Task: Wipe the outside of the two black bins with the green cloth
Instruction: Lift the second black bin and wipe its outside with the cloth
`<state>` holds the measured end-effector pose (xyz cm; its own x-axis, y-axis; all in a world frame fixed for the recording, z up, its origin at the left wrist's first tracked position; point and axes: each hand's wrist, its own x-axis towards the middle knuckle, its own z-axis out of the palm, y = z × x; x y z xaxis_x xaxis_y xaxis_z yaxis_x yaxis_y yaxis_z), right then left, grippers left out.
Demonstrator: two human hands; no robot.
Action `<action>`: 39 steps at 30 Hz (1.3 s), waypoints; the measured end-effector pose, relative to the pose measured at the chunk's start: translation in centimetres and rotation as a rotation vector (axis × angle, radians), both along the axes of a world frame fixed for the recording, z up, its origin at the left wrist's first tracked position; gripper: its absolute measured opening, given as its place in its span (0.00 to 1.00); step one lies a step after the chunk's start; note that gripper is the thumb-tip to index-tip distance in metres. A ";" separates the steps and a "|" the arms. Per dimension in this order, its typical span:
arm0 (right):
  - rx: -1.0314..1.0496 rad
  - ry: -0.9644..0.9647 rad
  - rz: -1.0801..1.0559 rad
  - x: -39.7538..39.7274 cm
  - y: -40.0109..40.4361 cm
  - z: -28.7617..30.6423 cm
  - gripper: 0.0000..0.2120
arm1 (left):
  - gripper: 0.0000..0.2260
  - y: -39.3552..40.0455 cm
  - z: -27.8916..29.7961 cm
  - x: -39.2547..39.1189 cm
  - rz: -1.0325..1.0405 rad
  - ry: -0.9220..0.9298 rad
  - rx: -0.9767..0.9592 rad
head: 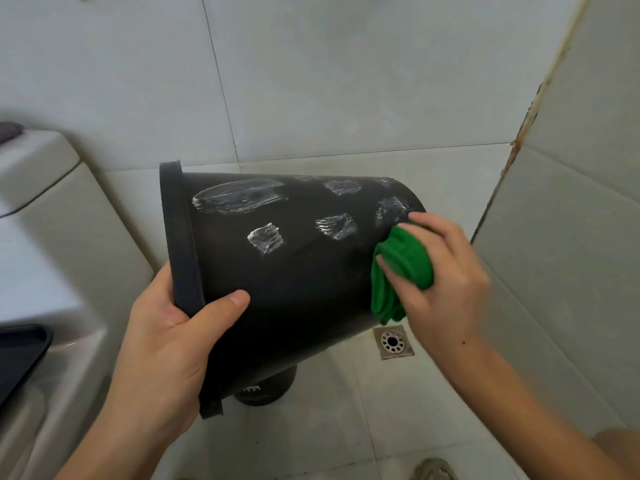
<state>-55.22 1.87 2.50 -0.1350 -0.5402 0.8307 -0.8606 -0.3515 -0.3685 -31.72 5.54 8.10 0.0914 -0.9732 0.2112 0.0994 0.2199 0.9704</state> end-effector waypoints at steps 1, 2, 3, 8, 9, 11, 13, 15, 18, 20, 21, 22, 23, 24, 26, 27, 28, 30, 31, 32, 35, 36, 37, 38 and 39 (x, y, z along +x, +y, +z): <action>-0.004 0.067 0.015 0.5 0.4 -0.4 0.20 | 0.16 0.0 0.0 0.0 0.002 -0.009 0.002; -0.015 0.165 0.052 0.9 0.9 -0.9 0.20 | 0.16 0.0 -0.1 0.0 0.004 -0.013 0.005; -0.031 0.252 0.088 1.0 1.3 -1.1 0.19 | 0.16 0.0 -0.2 0.1 0.005 -0.009 0.009; 0.036 -0.056 0.002 -0.8 -0.1 0.0 0.18 | 0.17 0.2 -0.4 0.1 -0.027 -0.021 -0.008; 0.042 -0.077 -0.017 -0.4 0.0 -0.1 0.19 | 0.17 0.3 -0.5 0.0 -0.019 -0.030 -0.011; 0.021 0.040 0.016 0.8 1.0 -0.8 0.20 | 0.16 0.2 -0.7 0.1 -0.001 -0.039 -0.004; -0.024 0.228 0.125 1.8 2.3 -1.3 0.18 | 0.16 0.2 -0.8 0.2 -0.002 -0.035 0.000; -0.034 0.304 0.174 1.4 2.3 -1.1 0.16 | 0.17 0.2 -0.6 0.5 -0.018 -0.039 -0.008; 0.065 -0.011 0.063 -0.5 0.5 -0.3 0.19 | 0.19 0.3 -0.7 0.7 -0.023 -0.085 -0.042; 0.095 -0.160 -0.002 -0.9 0.3 -0.1 0.20 | 0.17 0.4 -0.8 0.8 -0.021 -0.103 -0.049; 0.082 -0.124 -0.010 -0.4 0.7 -0.4 0.20 | 0.17 0.5 -0.8 0.8 -0.024 -0.107 -0.049; 0.060 -0.030 0.005 0.4 1.3 -1.0 0.21 | 0.17 0.4 -0.9 0.8 -0.026 -0.113 -0.050; 0.025 0.096 0.043 1.3 2.0 -1.7 0.23 | 0.18 0.4 -0.9 0.8 -0.022 -0.117 -0.049; -0.004 0.218 0.117 2.0 2.7 -2.2 0.23 | 0.17 0.3 -0.9 0.8 -0.018 -0.120 -0.048; -0.032 0.345 0.199 2.0 2.8 -2.4 0.22 | 0.17 0.3 -1.0 0.8 -0.001 -0.123 -0.042; -0.025 0.311 0.180 1.5 2.2 -2.2 0.21 | 0.17 0.3 -1.0 0.8 0.004 -0.127 -0.043; 0.000 0.209 0.136 0.9 1.6 -1.9 0.21 | 0.17 0.3 -1.0 0.8 0.003 -0.130 -0.047; 0.031 -0.028 0.057 0.0 0.8 -1.2 0.20 | 0.17 0.6 -0.9 0.6 -0.008 -0.129 -0.057; 0.029 -0.077 0.036 0.2 0.8 -1.1 0.20 | 0.17 0.7 -0.9 0.5 -0.013 -0.131 -0.061; 0.019 -0.062 0.036 0.7 1.1 -1.2 0.20 | 0.17 0.7 -0.9 0.4 -0.016 -0.135 -0.062; -0.035 0.207 0.178 2.6 2.4 -2.1 0.21 | 0.18 0.7 -1.1 0.1 -0.046 -0.132 -0.050; -0.044 0.267 0.227 2.7 2.4 -2.0 0.20 | 0.19 0.7 -1.2 0.1 -0.068 -0.140 -0.049; -0.032 0.267 0.244 2.4 1.9 -1.6 0.20 | 0.20 0.7 -1.2 0.0 -0.086 -0.152 -0.052; -0.003 0.200 0.228 2.0 1.3 -1.0 0.19 | 0.23 0.8 -1.3 -0.1 -0.098 -0.166 -0.063; 0.033 0.087 0.196 1.6 0.7 -0.4 0.19 | 0.24 0.9 -1.3 -0.2 -0.108 -0.179 -0.078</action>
